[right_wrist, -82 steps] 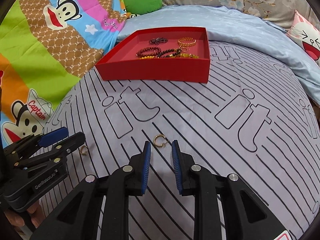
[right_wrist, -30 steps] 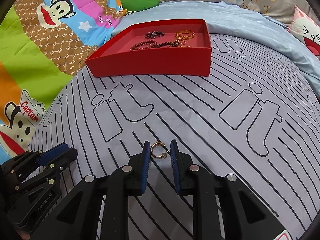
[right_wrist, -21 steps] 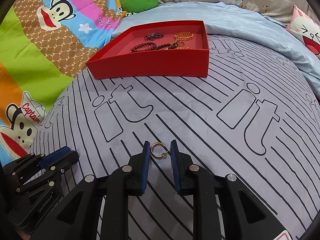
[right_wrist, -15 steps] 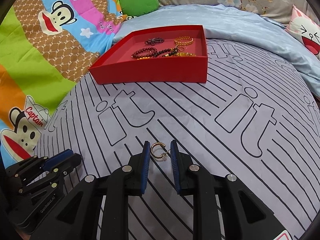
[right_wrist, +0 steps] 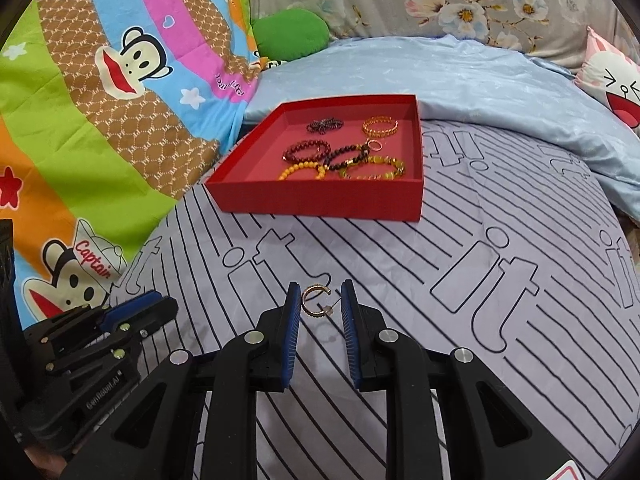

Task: Organize jewelry
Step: 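Carry both gold hoops in the tools over the red tray, then lower both tools into the tray and open them to drop the hoops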

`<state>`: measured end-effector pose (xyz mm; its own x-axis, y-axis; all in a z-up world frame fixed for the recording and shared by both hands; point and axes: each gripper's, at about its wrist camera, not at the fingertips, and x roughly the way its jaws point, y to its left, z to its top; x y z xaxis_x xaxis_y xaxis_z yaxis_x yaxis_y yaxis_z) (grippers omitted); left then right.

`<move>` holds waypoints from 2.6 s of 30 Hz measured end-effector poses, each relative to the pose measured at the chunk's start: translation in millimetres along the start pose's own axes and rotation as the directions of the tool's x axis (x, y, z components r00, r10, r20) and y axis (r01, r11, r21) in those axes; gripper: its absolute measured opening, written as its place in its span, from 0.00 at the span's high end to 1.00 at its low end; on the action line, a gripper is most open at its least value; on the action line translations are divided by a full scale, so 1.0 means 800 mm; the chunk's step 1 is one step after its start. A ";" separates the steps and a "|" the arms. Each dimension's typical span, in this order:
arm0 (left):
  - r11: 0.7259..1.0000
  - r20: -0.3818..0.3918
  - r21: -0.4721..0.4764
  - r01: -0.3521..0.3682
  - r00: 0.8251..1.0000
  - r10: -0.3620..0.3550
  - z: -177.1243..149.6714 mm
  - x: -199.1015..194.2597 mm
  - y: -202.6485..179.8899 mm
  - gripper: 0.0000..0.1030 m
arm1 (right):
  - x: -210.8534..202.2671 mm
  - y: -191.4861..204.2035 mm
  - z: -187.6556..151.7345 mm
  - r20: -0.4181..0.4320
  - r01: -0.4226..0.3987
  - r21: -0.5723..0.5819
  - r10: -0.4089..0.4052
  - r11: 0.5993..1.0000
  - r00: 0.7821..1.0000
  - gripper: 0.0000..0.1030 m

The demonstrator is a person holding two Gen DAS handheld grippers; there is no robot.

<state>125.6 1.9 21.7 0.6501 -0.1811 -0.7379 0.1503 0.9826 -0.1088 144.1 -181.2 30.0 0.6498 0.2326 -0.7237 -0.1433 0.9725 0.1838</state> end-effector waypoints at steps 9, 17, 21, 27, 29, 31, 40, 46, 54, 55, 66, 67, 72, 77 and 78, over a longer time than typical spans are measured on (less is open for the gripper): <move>0.999 0.056 -0.017 -0.030 0.998 0.031 0.045 -0.006 0.017 0.83 | -0.007 -0.016 0.036 0.055 0.038 -0.003 -0.037 0.999 0.998 0.81; 1.000 0.118 0.029 -0.002 0.993 -0.002 0.112 0.008 -0.006 0.83 | 0.000 -0.018 0.098 0.108 0.033 -0.024 -0.030 0.999 0.994 0.81; 0.998 0.141 0.061 -0.003 0.990 -0.005 0.150 0.028 -0.020 0.83 | 0.018 -0.018 0.132 0.117 0.024 -0.032 -0.020 0.999 0.993 0.81; 0.997 0.131 0.073 -0.009 0.991 0.000 0.207 0.084 -0.031 0.83 | 0.061 -0.023 0.182 0.108 0.028 -0.037 -0.023 0.999 0.994 0.81; 0.997 0.122 0.071 -0.011 0.993 0.002 0.219 0.101 -0.031 0.83 | 0.079 -0.025 0.200 0.104 0.037 -0.044 -0.032 0.998 0.994 0.81; 0.997 0.102 0.072 -0.021 0.995 0.014 0.233 0.124 -0.032 0.83 | 0.093 -0.027 0.211 0.102 0.045 -0.048 -0.040 0.998 0.994 0.81; 0.997 0.044 0.058 -0.047 0.998 0.044 0.269 0.197 -0.027 0.83 | 0.167 -0.036 0.249 0.054 0.048 -0.041 -0.045 0.998 0.998 0.81; 0.996 0.027 0.064 -0.057 0.998 0.056 0.276 0.223 -0.026 0.83 | 0.196 -0.037 0.254 0.023 0.048 -0.044 -0.047 0.998 0.999 0.81; 0.996 0.001 0.057 -0.066 0.998 0.067 0.275 0.245 -0.021 0.83 | 0.219 -0.037 0.255 0.002 0.054 -0.047 -0.054 0.997 0.999 0.81; 0.996 -0.002 0.056 -0.068 0.998 0.068 0.275 0.247 -0.020 0.83 | 0.221 -0.037 0.255 -0.001 0.055 -0.049 -0.055 0.997 0.998 0.81; 0.995 -0.024 0.053 -0.081 0.996 0.083 0.269 0.264 -0.017 0.82 | 0.236 -0.039 0.249 -0.021 0.067 -0.047 -0.068 0.997 0.997 0.81; 0.995 -0.024 0.052 -0.081 0.996 0.082 0.268 0.264 -0.017 0.82 | 0.237 -0.039 0.248 -0.022 0.066 -0.047 -0.067 0.997 0.997 0.81; 0.995 -0.023 0.050 -0.087 0.996 0.088 0.268 0.267 -0.017 0.82 | 0.238 -0.041 0.247 -0.019 0.072 -0.042 -0.073 0.997 0.997 0.81; 0.995 -0.036 0.039 -0.092 0.995 0.093 0.266 0.271 -0.014 0.81 | 0.237 -0.039 0.244 -0.007 0.083 -0.056 -0.084 0.995 0.996 0.80; 0.995 -0.035 0.038 -0.092 0.995 0.093 0.266 0.271 -0.014 0.81 | 0.237 -0.039 0.244 -0.004 0.085 -0.057 -0.085 0.995 0.996 0.80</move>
<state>423.2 -56.6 4.3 0.6346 -0.0870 -0.7679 0.1181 0.9929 -0.0149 417.6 -170.5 16.9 0.6565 0.1488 -0.7395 -0.1300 0.9880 0.0833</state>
